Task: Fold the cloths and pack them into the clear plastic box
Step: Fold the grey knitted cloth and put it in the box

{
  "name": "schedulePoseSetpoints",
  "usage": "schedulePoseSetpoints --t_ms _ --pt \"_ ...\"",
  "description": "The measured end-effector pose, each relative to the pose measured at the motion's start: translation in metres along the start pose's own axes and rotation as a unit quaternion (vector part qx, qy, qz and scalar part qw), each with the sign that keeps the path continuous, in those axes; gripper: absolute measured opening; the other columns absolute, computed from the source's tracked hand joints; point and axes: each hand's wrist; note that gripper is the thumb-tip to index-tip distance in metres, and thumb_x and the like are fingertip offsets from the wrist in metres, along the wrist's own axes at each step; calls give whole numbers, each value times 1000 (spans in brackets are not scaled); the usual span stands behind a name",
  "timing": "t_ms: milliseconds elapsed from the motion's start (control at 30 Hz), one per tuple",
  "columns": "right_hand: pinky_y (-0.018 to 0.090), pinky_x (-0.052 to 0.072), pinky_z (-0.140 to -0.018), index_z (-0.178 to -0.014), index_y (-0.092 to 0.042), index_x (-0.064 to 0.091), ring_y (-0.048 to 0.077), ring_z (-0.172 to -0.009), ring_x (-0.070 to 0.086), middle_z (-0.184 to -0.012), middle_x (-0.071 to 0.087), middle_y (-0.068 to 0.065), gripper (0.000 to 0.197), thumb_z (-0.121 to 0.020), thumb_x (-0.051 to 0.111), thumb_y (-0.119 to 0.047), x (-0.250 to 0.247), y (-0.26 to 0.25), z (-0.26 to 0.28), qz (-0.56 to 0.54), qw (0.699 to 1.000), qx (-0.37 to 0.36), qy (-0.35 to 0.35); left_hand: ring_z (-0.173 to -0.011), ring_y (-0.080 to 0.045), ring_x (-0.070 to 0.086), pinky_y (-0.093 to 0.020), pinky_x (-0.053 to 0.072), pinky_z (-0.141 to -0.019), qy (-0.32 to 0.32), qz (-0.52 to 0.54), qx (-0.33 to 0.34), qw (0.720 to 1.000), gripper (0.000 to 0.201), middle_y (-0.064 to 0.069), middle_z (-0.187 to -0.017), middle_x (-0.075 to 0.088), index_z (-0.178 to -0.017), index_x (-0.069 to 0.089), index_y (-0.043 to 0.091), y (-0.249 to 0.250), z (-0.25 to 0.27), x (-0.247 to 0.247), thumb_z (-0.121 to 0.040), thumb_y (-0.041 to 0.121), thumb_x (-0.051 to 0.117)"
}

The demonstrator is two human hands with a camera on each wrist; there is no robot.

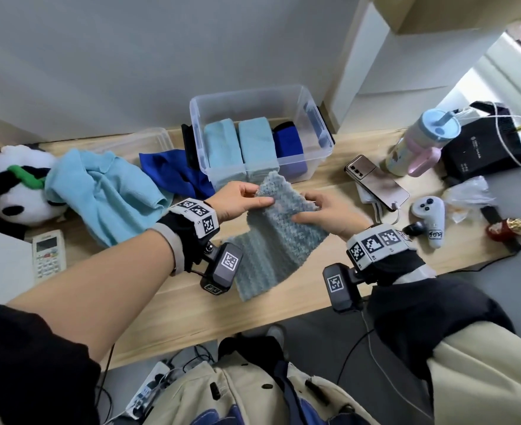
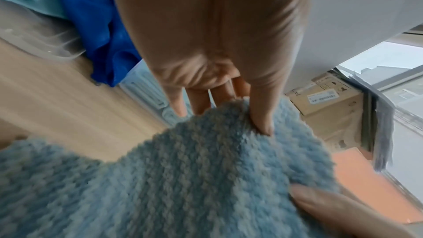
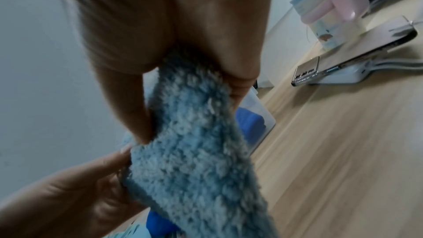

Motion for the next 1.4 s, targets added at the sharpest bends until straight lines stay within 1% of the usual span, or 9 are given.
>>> schedulePoseSetpoints --t_ms 133,200,433,667,800,900,1067,1233,1400 --pt "30 56 -75 -101 -5 65 19 -77 66 -87 69 7 22 -80 69 -7 -14 6 1 -50 994 -1 95 -64 10 62 -7 50 -71 37 3 40 999 28 5 -86 65 -116 60 -1 9 2 1 -89 8 57" --pt "37 55 -81 -93 -7 68 24 -79 66 -85 70 10 17 -77 73 -10 -20 11 -2 -75 988 -1 136 -64 10 62 -7 50 -71 41 22 37 998 29 3 -91 65 -119 58 0 13 3 0 -90 7 55" --pt "28 54 -74 -79 -14 69 13 -73 68 -79 71 3 7 -76 75 -15 -20 -2 -10 -70 979 -63 179 -75 -17 48 -20 40 -66 98 -36 38 994 30 -11 -80 55 -91 63 0 27 5 6 -91 29 56" --pt "26 53 -79 -82 -16 65 15 -85 65 -85 69 1 4 -82 69 -16 -29 -35 -16 -120 963 -97 219 -105 -26 62 -37 47 -98 188 53 77 978 28 -13 -109 65 -115 59 0 61 4 -5 -92 16 56" --pt "21 52 -84 -86 -18 67 10 -87 64 -85 72 -4 9 -80 69 -12 -32 -65 -11 -193 946 -179 191 -80 -9 62 -23 49 -80 211 171 130 954 20 4 -85 68 -106 65 5 79 10 -16 -87 7 61" --pt "20 52 -80 -78 -18 73 7 -83 65 -79 74 -6 22 -60 79 -29 -33 -62 -6 -209 940 -214 167 -76 -3 64 -19 50 -74 173 197 143 954 15 12 -77 71 -89 66 20 76 24 -20 -85 6 63" --pt "22 54 -70 -78 -19 75 9 -75 66 -79 74 -3 41 -50 83 -47 -18 4 -8 -161 971 -138 108 -73 -2 66 -17 53 -74 96 150 60 982 18 12 -75 72 -92 65 20 14 35 -3 -84 3 62" --pt "14 45 -53 -73 -3 65 -3 -52 58 -54 66 -11 12 -84 64 -7 14 85 -4 -58 995 -31 70 -64 2 63 -15 49 -66 54 95 -60 992 17 0 -82 65 -94 61 13 -70 36 27 -84 -1 62" --pt "30 43 -64 -72 -18 70 20 -68 55 -69 61 9 10 -76 68 -27 40 142 9 -38 998 40 44 -70 -6 57 -17 47 -71 6 5 -141 990 33 -3 -86 65 -117 60 8 -124 43 47 -85 12 65"
Point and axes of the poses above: each hand's wrist, its own z-axis away from the middle knuckle, its own x-axis out of the palm, y = z × x
